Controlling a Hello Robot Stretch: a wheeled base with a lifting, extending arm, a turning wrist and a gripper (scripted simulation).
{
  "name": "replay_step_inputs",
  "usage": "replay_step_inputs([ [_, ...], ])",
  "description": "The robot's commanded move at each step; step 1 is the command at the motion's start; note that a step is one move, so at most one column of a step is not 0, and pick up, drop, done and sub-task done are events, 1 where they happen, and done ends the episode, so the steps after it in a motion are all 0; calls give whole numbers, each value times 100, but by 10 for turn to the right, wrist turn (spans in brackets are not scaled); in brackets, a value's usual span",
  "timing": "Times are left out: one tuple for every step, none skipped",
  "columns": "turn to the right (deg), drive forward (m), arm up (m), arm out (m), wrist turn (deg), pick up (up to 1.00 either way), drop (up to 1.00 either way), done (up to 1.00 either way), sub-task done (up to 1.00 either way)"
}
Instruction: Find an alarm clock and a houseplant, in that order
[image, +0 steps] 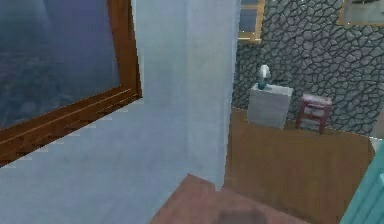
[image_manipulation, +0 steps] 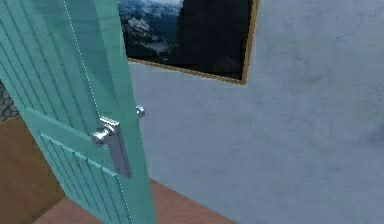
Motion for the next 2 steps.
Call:
replay_step_inputs([
  [-90, 0, 0, 0, 0, 0, 0, 0, 0],
  [0, 40, 0, 0, 0, 0, 0, 0, 0],
])
